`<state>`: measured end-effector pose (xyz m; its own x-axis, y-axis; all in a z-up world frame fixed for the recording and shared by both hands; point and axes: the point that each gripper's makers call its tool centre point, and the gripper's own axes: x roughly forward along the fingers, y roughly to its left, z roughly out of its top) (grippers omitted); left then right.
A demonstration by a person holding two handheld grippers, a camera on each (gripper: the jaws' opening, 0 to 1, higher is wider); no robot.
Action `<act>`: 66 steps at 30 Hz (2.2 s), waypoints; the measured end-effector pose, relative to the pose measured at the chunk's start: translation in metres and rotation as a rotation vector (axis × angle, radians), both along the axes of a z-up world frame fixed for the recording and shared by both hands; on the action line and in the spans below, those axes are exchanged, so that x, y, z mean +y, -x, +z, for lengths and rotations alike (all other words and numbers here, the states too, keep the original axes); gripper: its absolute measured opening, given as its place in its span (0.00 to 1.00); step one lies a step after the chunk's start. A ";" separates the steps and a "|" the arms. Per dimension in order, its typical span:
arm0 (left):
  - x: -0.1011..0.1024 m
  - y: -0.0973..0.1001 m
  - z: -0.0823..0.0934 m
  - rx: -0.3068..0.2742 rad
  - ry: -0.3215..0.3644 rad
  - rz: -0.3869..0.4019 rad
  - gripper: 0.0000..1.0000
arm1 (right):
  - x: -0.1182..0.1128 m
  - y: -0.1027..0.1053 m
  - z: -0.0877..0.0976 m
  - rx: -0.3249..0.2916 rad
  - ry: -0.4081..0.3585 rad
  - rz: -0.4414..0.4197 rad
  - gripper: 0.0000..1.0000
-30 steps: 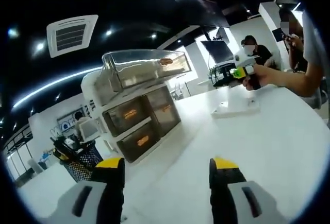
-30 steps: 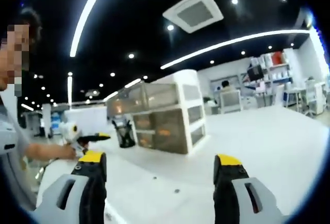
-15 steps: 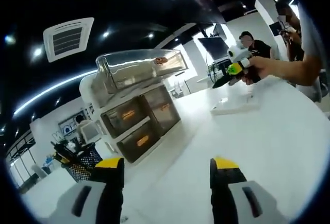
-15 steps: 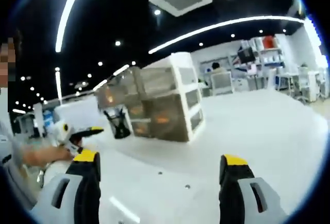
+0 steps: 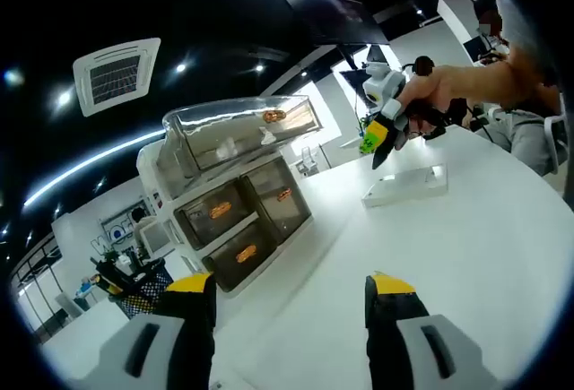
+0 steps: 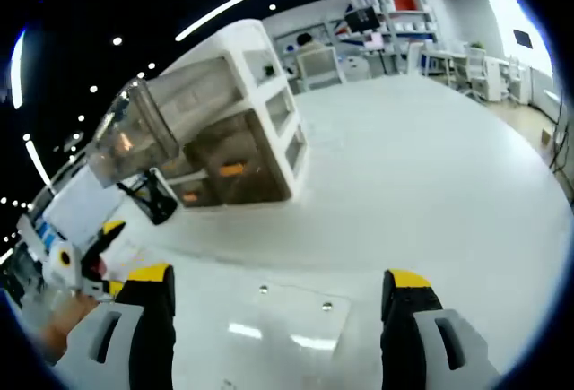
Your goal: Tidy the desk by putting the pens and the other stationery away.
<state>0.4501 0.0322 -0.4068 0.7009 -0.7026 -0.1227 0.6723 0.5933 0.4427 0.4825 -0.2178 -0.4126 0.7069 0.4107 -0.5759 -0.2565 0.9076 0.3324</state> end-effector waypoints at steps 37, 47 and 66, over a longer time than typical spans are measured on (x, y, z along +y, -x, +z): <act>-0.003 0.008 0.005 0.011 0.029 0.007 0.60 | -0.005 0.001 -0.049 0.339 0.449 0.119 0.17; -0.009 0.011 0.003 0.003 0.008 -0.015 0.60 | 0.002 0.023 -0.048 0.408 0.261 0.086 0.81; -0.010 0.011 -0.003 0.009 -0.021 -0.023 0.59 | -0.005 0.041 -0.059 0.551 0.209 -0.067 0.79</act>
